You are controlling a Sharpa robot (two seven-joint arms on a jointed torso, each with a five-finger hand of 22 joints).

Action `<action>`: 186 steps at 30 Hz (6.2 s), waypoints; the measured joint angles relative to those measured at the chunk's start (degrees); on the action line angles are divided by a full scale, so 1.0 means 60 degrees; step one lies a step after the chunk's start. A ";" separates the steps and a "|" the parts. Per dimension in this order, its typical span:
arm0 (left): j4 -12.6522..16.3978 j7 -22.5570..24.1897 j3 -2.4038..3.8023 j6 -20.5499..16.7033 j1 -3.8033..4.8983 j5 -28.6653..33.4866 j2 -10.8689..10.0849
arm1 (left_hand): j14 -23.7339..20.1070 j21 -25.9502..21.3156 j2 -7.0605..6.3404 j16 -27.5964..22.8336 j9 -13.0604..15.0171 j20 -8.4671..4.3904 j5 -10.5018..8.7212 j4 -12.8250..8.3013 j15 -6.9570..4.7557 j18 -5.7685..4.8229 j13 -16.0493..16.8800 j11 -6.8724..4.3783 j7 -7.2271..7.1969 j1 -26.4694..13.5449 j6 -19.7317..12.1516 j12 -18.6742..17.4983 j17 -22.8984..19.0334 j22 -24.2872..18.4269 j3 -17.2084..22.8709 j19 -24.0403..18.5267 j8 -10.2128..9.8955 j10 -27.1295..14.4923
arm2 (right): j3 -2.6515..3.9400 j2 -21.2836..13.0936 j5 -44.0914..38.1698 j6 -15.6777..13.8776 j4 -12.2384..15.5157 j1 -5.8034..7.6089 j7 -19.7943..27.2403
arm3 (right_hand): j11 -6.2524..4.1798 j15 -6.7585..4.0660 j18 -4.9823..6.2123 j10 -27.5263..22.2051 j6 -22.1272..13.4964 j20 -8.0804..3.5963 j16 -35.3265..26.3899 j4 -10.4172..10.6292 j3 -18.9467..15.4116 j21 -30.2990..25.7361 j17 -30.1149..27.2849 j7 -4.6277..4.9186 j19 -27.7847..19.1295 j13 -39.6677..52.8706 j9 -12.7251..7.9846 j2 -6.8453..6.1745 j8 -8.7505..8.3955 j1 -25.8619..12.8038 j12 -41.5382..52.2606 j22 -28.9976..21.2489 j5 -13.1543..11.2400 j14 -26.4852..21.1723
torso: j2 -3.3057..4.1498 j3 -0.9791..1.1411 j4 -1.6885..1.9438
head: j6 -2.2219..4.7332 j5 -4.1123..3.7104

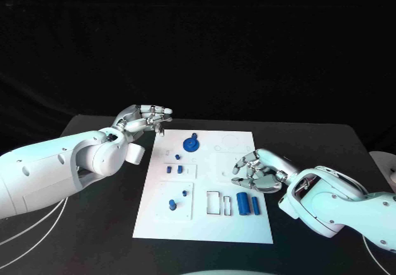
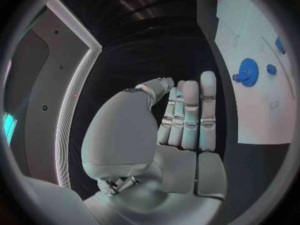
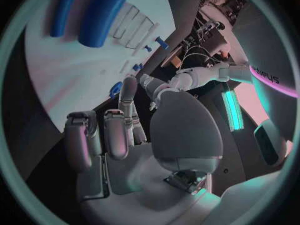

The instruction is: Assemble the parts on the task board

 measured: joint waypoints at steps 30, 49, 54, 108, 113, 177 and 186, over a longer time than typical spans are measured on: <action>0.0200 -0.0009 -0.0088 0.0040 -0.0016 0.0035 -0.0092 | 0.0001 0.0000 0.0000 0.0000 0.0000 0.0000 0.0000 0.0000 0.0001 0.0000 0.0011 0.0000 0.0000 0.0000 0.0000 -0.0001 -0.0010 0.0002 0.0000 0.0000 0.0000 0.0001 | -0.0201 -0.0530 -0.1723 0.0313 0.0702 -0.0713 -0.2843 | -0.0062 0.0002 0.0001 0.0278 -0.0252 0.0003 0.0192 0.1271 -0.1880 0.0247 0.0318 -0.0089 -0.0002 0.4079 0.0987 0.0053 0.0544 -0.0556 0.3554 0.0006 0.0332 -0.0001 | -0.0098 -0.0016 -0.0138 | -0.0321 -0.0553; 0.0274 -0.0031 -0.0087 0.0056 -0.0016 0.0053 -0.0177 | -0.0032 -0.0038 0.0039 0.0000 0.0000 0.0000 0.0000 0.0028 0.0034 0.0000 0.0025 -0.0035 0.0000 -0.0039 0.0000 0.0047 -0.0020 -0.0007 -0.0028 0.0000 0.0036 -0.0034 | -0.0207 0.0139 -0.2421 0.0646 0.0266 -0.1018 -0.3300 | -0.0063 -0.0065 0.0003 0.0279 -0.0218 -0.0063 0.0188 0.1270 -0.2474 0.0246 0.0279 -0.0123 0.0000 0.4192 0.1173 0.0115 0.0732 -0.0614 0.3569 0.0003 0.0213 -0.0001 | -0.0095 -0.0020 -0.0144 | -0.0450 -0.0413; 0.0286 -0.0045 -0.0087 0.0066 -0.0014 0.0056 -0.0183 | -0.0032 -0.0038 0.0038 0.0000 0.0000 0.0000 0.0000 0.0028 0.0034 0.0000 0.0025 -0.0035 0.0000 -0.0038 0.0000 0.0046 -0.0019 -0.0006 -0.0028 0.0000 0.0036 -0.0034 | -0.0180 0.0257 -0.2667 0.0769 0.0270 -0.1085 -0.3390 | -0.0097 -0.0065 0.0003 0.0313 -0.0203 -0.0065 0.0186 0.1257 -0.2714 0.0246 0.0283 -0.0138 -0.0002 0.4311 0.1220 0.0258 0.0801 -0.0471 0.3668 0.0003 0.0204 -0.0002 | -0.0103 -0.0020 -0.0150 | -0.0470 -0.0392; 0.0302 -0.0103 -0.0086 0.0164 -0.0017 0.0071 -0.0100 | -0.0032 -0.0038 0.0076 0.0000 0.0000 0.0000 0.0000 0.0055 0.0034 0.0000 0.0039 -0.0002 0.0000 -0.0076 0.0000 0.0082 -0.0025 -0.0022 -0.0055 0.0000 0.0035 -0.0067 | -0.0179 0.1731 -0.1759 0.0293 0.0093 -0.0954 -0.3382 | -0.0421 -0.0307 -0.0144 0.0946 0.0480 -0.0270 0.0490 0.1289 -0.3231 0.0357 0.0705 -0.0508 -0.0001 0.5326 0.1397 0.1283 0.1275 -0.1386 0.4575 0.0005 0.1370 0.0032 | -0.0110 -0.0042 -0.0106 | -0.0413 -0.0295; 0.0305 -0.0105 -0.0086 0.0168 -0.0017 0.0071 -0.0106 | -0.0032 -0.0038 0.0076 0.0000 0.0000 0.0000 0.0000 0.0055 0.0034 -0.0001 0.0039 -0.0002 0.0000 -0.0076 0.0000 0.0082 -0.0025 -0.0021 -0.0055 0.0000 0.0035 -0.0066 | -0.0173 0.1760 -0.2023 0.0369 0.0040 -0.0948 -0.3529 | -0.0454 -0.0306 -0.0144 0.0978 0.0522 -0.0270 0.0527 0.1284 -0.3395 0.0357 0.0704 -0.0548 -0.0001 0.5345 0.1405 0.1308 0.1321 -0.1560 0.4575 0.0005 0.1069 0.0032 | -0.0108 -0.0040 -0.0106 | -0.0414 -0.0289; 0.0318 -0.0171 -0.0088 0.0184 -0.0016 0.0074 -0.0216 | -0.0031 -0.0076 0.0080 0.0000 -0.0009 0.0000 0.0000 0.0072 0.0034 -0.0001 0.0058 -0.0001 0.0000 -0.0080 0.0000 0.0119 -0.0031 -0.0026 -0.0072 0.0000 0.0035 -0.0136 | -0.0172 0.1151 -0.3053 0.0503 0.0573 -0.0957 -0.3437 | -0.0469 -0.0338 -0.0143 0.1127 0.0414 -0.0338 0.0646 0.1204 -0.4945 0.0357 0.0697 -0.0585 -0.0001 0.5536 0.1448 0.1870 0.1615 -0.0232 0.4592 0.0007 0.0146 -0.0002 | -0.0107 -0.0027 -0.0113 | -0.0427 -0.0225; 0.0315 -0.0181 -0.0088 0.0184 -0.0016 0.0074 -0.0203 | -0.0032 -0.0076 0.0114 0.0000 -0.0009 0.0000 0.0000 0.0082 0.0034 0.0000 0.0064 -0.0001 0.0000 -0.0113 0.0000 0.0119 -0.0032 -0.0035 -0.0082 0.0000 0.0035 -0.0136 | -0.0156 0.1349 -0.3042 0.0629 0.0374 -0.0945 -0.3427 | -0.0506 -0.0337 -0.0143 0.1164 0.0414 -0.0337 0.0646 0.1206 -0.4947 0.0357 0.0697 -0.0585 -0.0001 0.5526 0.1431 0.1909 0.1615 -0.0193 0.4602 0.0006 0.0185 -0.0002 | -0.0107 -0.0033 -0.0104 | -0.0443 -0.0232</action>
